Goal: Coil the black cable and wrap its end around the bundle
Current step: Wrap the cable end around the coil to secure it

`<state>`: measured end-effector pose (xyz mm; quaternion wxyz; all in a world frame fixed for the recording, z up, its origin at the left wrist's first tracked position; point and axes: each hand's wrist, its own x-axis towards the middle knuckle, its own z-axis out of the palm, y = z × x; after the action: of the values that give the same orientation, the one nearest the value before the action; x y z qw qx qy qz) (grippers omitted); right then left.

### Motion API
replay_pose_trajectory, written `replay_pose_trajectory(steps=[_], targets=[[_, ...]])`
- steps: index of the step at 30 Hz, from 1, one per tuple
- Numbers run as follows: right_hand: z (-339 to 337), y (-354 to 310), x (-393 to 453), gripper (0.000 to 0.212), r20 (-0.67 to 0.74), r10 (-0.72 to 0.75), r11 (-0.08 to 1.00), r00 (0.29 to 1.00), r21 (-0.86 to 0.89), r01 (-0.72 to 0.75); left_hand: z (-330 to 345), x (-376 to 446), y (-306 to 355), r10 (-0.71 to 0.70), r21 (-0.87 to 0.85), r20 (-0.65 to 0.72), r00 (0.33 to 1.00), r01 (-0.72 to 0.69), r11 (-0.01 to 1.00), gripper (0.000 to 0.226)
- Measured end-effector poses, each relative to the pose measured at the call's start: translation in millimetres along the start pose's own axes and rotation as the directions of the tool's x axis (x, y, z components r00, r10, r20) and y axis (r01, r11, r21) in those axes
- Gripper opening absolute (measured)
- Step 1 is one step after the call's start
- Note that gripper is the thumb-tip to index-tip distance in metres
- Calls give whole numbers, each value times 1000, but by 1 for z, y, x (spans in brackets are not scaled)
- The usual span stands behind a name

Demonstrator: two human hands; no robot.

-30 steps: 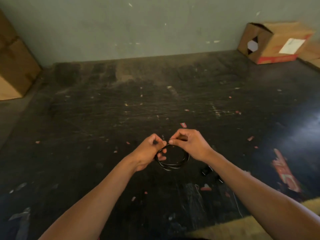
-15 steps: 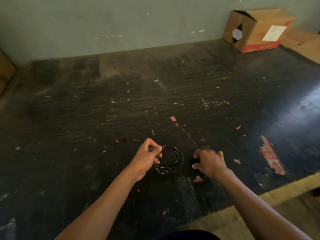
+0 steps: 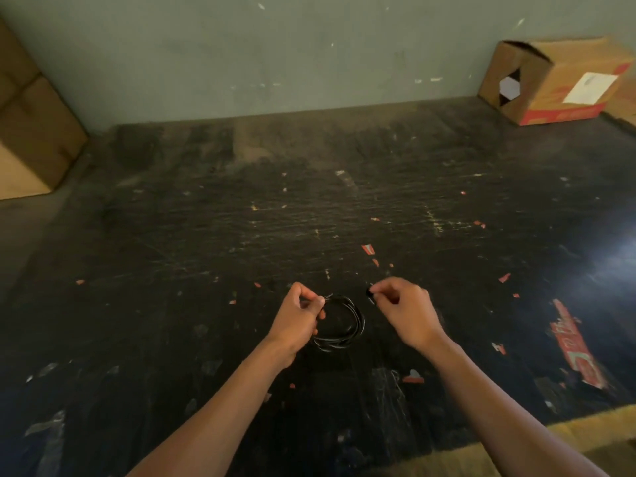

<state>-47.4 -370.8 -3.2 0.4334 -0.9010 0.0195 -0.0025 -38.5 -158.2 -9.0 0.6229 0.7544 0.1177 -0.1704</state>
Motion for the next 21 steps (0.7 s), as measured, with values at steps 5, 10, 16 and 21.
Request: replay_pose_trajectory(steps=[5, 10, 16, 21], targets=[[10, -48, 0, 22, 12, -402, 915, 916, -13, 402, -5, -3, 14, 73, -52, -19, 997, -74, 996, 5], [19, -59, 2, 26, 39, -478, 875, 877, -68, 480, -12, -8, 28, 162, -156, 12, 987, -158, 975, 7], [22, -68, 6, 27, -84, -447, 894, 891, -2, 448, -15, -14, 35, 226, -159, 52, 973, -215, 964, 14], [27, -70, 5, 26, -102, -412, 911, 905, -65, 408, -7, -11, 38, 221, -49, 17, 975, -220, 974, 18]])
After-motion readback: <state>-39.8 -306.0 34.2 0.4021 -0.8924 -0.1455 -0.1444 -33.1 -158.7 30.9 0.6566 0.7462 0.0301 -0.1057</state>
